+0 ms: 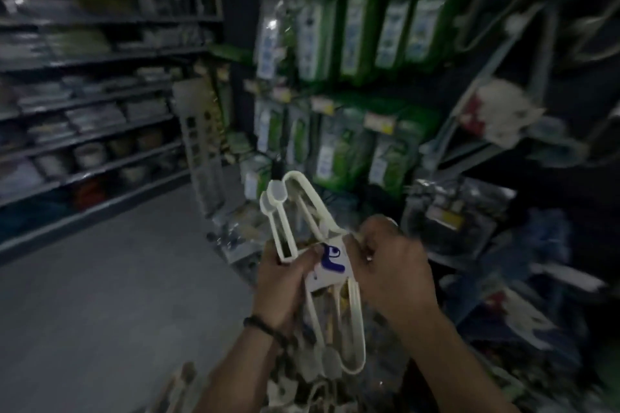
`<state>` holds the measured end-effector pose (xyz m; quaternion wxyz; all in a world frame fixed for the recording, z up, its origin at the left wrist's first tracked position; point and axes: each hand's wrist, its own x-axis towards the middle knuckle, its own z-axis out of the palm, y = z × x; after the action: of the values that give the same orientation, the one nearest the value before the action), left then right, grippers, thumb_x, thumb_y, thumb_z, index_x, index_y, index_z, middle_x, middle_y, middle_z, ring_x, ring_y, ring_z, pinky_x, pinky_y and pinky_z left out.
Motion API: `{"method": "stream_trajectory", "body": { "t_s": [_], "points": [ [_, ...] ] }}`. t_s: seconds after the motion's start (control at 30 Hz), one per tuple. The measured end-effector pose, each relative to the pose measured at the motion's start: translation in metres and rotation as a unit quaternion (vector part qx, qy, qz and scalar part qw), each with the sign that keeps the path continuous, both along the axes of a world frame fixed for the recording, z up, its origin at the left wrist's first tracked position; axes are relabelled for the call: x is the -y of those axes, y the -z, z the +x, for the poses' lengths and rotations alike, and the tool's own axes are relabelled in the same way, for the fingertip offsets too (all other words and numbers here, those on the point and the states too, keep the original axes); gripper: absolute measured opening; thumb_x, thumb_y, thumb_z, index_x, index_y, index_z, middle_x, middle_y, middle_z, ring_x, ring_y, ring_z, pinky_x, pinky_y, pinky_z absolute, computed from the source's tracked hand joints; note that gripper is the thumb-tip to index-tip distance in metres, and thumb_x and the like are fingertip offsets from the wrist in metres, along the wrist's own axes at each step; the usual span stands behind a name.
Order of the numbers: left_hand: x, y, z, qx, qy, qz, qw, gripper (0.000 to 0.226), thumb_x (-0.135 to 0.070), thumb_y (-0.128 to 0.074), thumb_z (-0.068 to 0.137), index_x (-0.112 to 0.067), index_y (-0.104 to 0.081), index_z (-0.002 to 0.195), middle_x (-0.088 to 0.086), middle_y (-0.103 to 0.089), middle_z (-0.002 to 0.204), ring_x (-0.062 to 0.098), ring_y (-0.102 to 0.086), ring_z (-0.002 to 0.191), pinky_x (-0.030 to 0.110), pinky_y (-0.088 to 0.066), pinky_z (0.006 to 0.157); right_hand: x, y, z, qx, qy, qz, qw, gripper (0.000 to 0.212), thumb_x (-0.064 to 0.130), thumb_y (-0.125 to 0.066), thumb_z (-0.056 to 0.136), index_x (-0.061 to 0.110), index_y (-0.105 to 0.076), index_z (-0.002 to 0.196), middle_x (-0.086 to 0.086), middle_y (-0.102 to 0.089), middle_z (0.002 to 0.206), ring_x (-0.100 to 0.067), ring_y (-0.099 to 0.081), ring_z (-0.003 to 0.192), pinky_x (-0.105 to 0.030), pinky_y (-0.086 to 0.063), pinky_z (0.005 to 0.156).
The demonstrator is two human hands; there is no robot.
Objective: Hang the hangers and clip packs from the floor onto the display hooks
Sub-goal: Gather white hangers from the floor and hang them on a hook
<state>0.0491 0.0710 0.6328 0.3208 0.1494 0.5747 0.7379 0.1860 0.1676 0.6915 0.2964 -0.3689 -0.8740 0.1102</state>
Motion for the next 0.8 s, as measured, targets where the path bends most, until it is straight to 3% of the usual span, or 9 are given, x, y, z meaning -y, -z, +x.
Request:
{"method": "stream_trajectory", "body": {
  "t_s": [0.1,0.2,0.3,0.37,0.43,0.57,0.7,0.73,0.8],
  "points": [
    [-0.039,-0.035,0.023,-0.036,0.077,0.016,0.996,0.020,-0.014,-0.084,0.087,-0.002,-0.078,0.102,0.017,-0.081,0.095,0.035,-0.080,0.087,0.043,-0.066,0.075,-0.025,-0.035,0.021,-0.009,0.040,0.058,0.998,0.038,0.050,-0.062,0.097,0.023,-0.061,0.123,0.000,-0.070,0.101,-0.024,-0.066,0.094,-0.034,-0.055,0.072],
    [-0.073,-0.060,0.046,-0.086,0.158,0.025,0.983,0.022,-0.016,-0.082,0.087,-0.008,-0.080,0.107,0.013,-0.082,0.100,0.033,-0.079,0.094,0.046,-0.063,0.084,-0.048,-0.062,0.046,0.039,0.112,0.123,0.985,0.037,0.054,-0.051,0.097,0.025,-0.066,0.113,0.001,-0.072,0.100,-0.029,-0.065,0.099,-0.042,-0.049,0.089],
    [-0.103,-0.080,0.077,-0.139,0.203,0.038,0.968,0.035,-0.026,-0.089,0.076,-0.006,-0.080,0.104,0.011,-0.081,0.096,0.030,-0.078,0.092,0.051,-0.062,0.085,-0.069,-0.080,0.081,0.053,0.151,0.103,0.982,0.031,0.054,-0.042,0.101,0.030,-0.059,0.107,0.003,-0.071,0.091,-0.026,-0.067,0.084,-0.039,-0.051,0.077],
    [-0.120,-0.097,0.100,-0.164,0.228,0.054,0.958,0.042,-0.033,-0.089,0.070,-0.010,-0.078,0.104,0.004,-0.082,0.094,0.023,-0.079,0.089,0.039,-0.063,0.078,-0.081,-0.089,0.105,0.017,0.163,0.075,0.984,0.021,0.049,-0.041,0.105,0.030,-0.050,0.103,0.004,-0.067,0.086,-0.025,-0.065,0.077,-0.035,-0.045,0.061],
    [-0.133,-0.115,0.123,-0.186,0.263,0.075,0.944,0.030,-0.035,-0.081,0.080,-0.014,-0.078,0.101,0.001,-0.082,0.092,0.015,-0.078,0.087,0.029,-0.060,0.075,-0.092,-0.099,0.127,-0.022,0.180,0.061,0.982,0.016,0.043,-0.042,0.108,0.031,-0.042,0.097,0.007,-0.060,0.076,-0.022,-0.061,0.067,-0.033,-0.036,0.051],
    [-0.169,-0.141,0.158,-0.259,0.305,0.108,0.910,0.043,-0.048,-0.053,0.103,-0.016,-0.077,0.088,0.003,-0.079,0.078,0.016,-0.077,0.077,0.021,-0.057,0.064,-0.122,-0.116,0.171,-0.085,0.181,0.088,0.976,0.022,0.040,-0.045,0.109,0.026,-0.044,0.091,0.005,-0.058,0.066,-0.018,-0.055,0.054,-0.042,-0.046,0.051],
    [-0.227,-0.142,0.178,-0.370,0.231,0.128,0.891,0.068,-0.062,-0.040,0.102,-0.004,-0.071,0.086,0.003,-0.057,0.056,0.011,-0.062,0.055,0.028,-0.045,0.053,-0.161,-0.136,0.222,-0.085,0.218,0.102,0.967,0.022,0.040,-0.044,0.109,0.025,-0.043,0.094,0.008,-0.051,0.062,-0.015,-0.050,0.050,-0.034,-0.033,0.049],
    [-0.242,-0.141,0.180,-0.387,0.214,0.124,0.888,0.064,-0.063,-0.041,0.101,-0.008,-0.071,0.091,0.002,-0.059,0.060,0.015,-0.065,0.061,0.034,-0.047,0.055,-0.172,-0.143,0.236,-0.074,0.235,0.102,0.964,0.023,0.041,-0.043,0.110,0.025,-0.043,0.092,0.007,-0.052,0.064,-0.017,-0.051,0.051,-0.035,-0.031,0.049],
    [-0.270,-0.145,0.185,-0.403,0.201,0.127,0.884,0.048,-0.056,-0.044,0.103,-0.021,-0.068,0.125,0.007,-0.073,0.096,0.027,-0.071,0.092,0.043,-0.055,0.077,-0.194,-0.153,0.264,-0.042,0.271,0.112,0.955,0.023,0.041,-0.041,0.110,0.026,-0.045,0.092,0.006,-0.053,0.065,-0.019,-0.052,0.053,-0.035,-0.034,0.047]
  ]
}}
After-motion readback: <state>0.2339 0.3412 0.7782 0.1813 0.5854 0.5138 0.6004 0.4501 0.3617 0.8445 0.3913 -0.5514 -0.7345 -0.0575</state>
